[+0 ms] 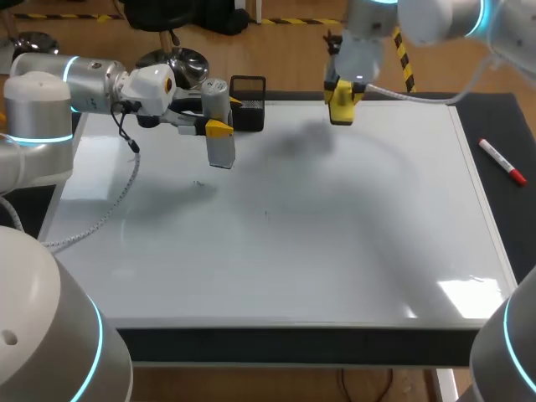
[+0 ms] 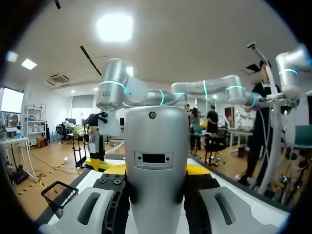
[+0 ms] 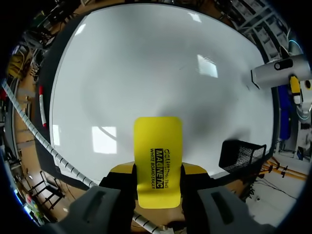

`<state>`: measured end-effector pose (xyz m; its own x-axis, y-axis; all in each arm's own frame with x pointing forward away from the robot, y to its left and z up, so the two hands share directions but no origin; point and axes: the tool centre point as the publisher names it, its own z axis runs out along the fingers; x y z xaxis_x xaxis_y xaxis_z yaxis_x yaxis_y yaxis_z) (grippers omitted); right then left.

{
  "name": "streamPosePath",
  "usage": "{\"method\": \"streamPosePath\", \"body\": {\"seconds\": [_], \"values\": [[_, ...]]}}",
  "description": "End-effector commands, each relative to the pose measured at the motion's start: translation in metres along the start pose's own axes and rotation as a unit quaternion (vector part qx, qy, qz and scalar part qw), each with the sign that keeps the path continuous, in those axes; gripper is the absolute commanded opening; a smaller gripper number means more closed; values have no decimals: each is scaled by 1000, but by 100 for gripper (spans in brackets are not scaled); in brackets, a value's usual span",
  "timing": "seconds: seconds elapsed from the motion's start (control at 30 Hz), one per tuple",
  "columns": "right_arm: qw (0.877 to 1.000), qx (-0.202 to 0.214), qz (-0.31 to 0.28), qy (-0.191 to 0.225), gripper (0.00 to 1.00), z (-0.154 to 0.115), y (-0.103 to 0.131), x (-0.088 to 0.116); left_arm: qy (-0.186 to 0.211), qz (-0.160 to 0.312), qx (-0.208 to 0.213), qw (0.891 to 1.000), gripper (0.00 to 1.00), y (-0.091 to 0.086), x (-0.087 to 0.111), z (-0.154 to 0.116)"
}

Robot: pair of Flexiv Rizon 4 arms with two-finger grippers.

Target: Pick up the inspection probe, press it on each red-marked spot on the whiteboard one by one, put down the probe, pick up the eraser, and wipe off all the red marks.

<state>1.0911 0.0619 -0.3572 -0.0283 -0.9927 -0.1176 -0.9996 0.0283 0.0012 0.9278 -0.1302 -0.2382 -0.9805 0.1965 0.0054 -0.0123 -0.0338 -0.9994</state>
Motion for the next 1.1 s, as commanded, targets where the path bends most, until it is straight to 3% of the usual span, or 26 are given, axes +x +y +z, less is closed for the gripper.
{"method": "streamPosePath", "body": {"seconds": [0.03, 0.5, 1.1], "values": [[999, -43, -2, 0, 0, 13, -17, -7, -1, 1, 0, 1000, 0, -1, 1, 0], [998, -57, -8, -10, 0, 33, -18, -31, -1, 1, 0, 1000, 0, -1, 1, 0], [998, -67, -9, 15, 0, 62, -18, -31, -1, 1, 0, 1000, 0, -1, 1, 0]]}}
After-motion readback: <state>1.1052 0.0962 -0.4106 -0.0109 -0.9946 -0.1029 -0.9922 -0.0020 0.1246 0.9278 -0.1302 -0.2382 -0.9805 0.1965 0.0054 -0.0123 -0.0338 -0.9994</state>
